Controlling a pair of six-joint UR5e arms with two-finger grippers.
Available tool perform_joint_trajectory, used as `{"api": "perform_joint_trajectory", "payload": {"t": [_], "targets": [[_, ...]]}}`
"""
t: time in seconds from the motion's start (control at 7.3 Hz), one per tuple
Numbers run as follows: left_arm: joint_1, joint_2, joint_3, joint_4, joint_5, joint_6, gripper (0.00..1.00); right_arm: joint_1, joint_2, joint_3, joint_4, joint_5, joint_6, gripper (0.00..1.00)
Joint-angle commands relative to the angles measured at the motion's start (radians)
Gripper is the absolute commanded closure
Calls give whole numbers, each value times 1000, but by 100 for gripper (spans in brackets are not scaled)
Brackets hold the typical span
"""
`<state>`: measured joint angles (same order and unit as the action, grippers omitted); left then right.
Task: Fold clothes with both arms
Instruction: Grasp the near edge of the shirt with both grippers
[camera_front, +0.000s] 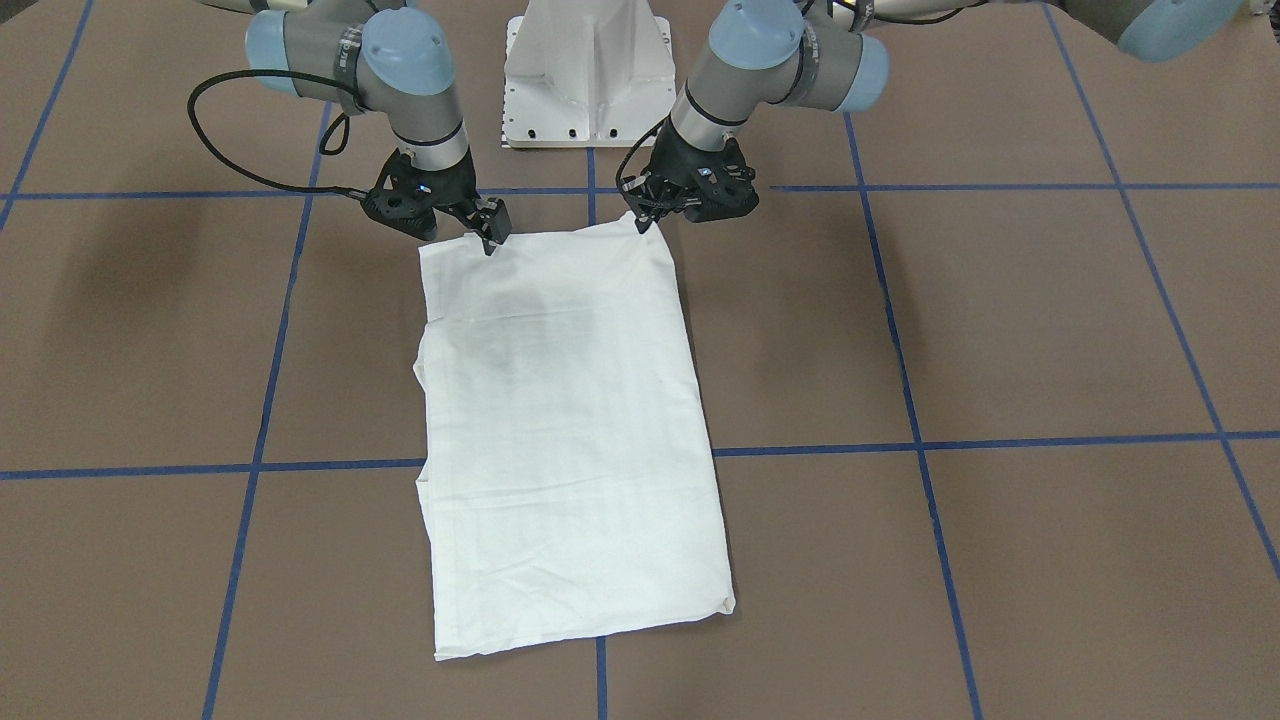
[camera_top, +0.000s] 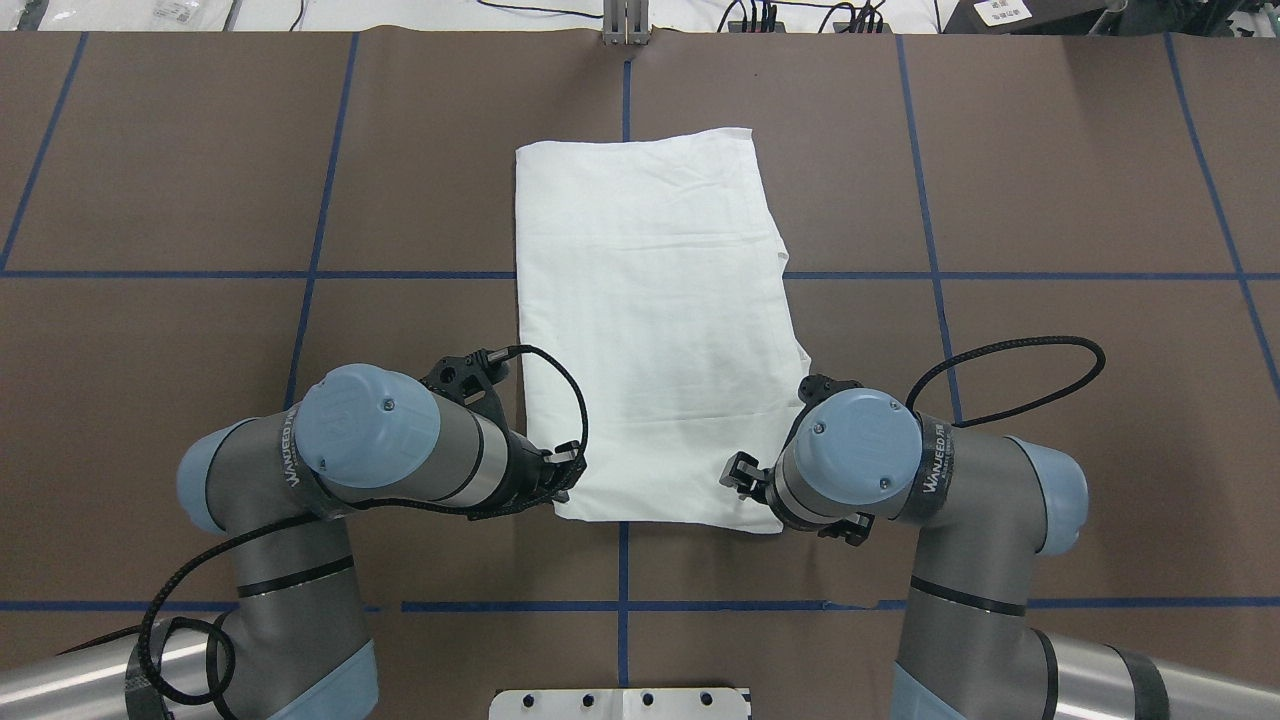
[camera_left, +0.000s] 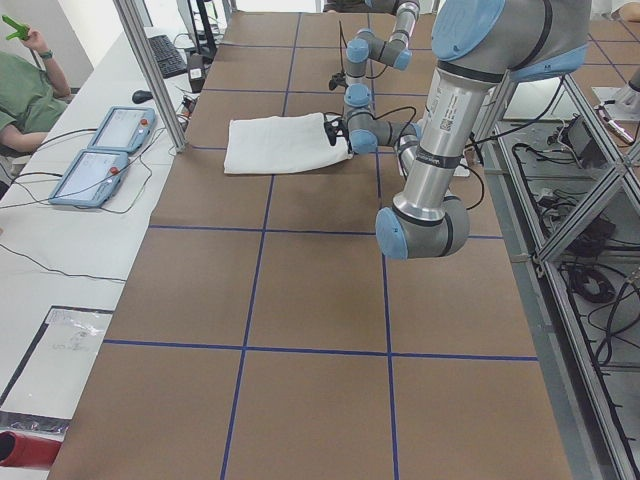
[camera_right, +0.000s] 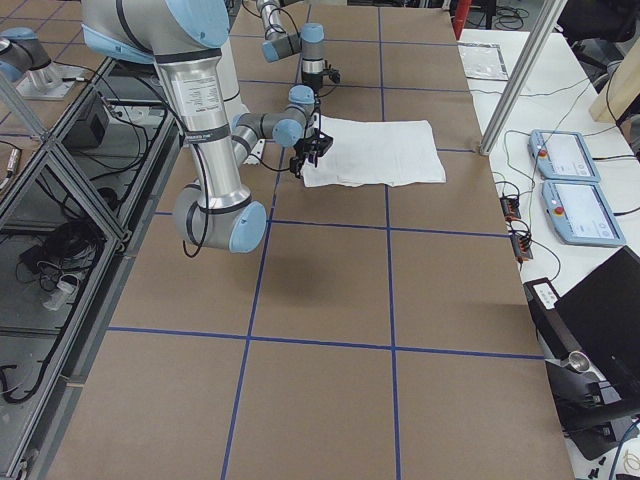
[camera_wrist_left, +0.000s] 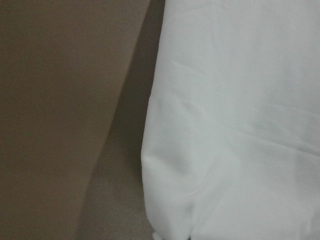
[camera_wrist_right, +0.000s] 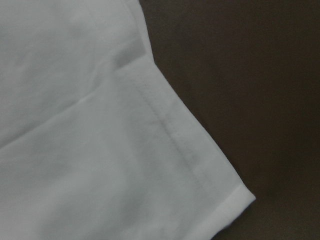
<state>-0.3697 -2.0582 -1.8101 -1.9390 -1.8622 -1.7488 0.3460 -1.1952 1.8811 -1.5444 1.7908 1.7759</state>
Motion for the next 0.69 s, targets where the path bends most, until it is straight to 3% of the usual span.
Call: {"api": "perform_joint_trajectory", "payload": {"t": [0.0,0.55], "targets": [[0,0,-3,0,0,0,100,4,6,-37,3,-17,-6,0],[0,1,-8,0,0,0,100,4,9,-39,1,-19,-1,0]]}}
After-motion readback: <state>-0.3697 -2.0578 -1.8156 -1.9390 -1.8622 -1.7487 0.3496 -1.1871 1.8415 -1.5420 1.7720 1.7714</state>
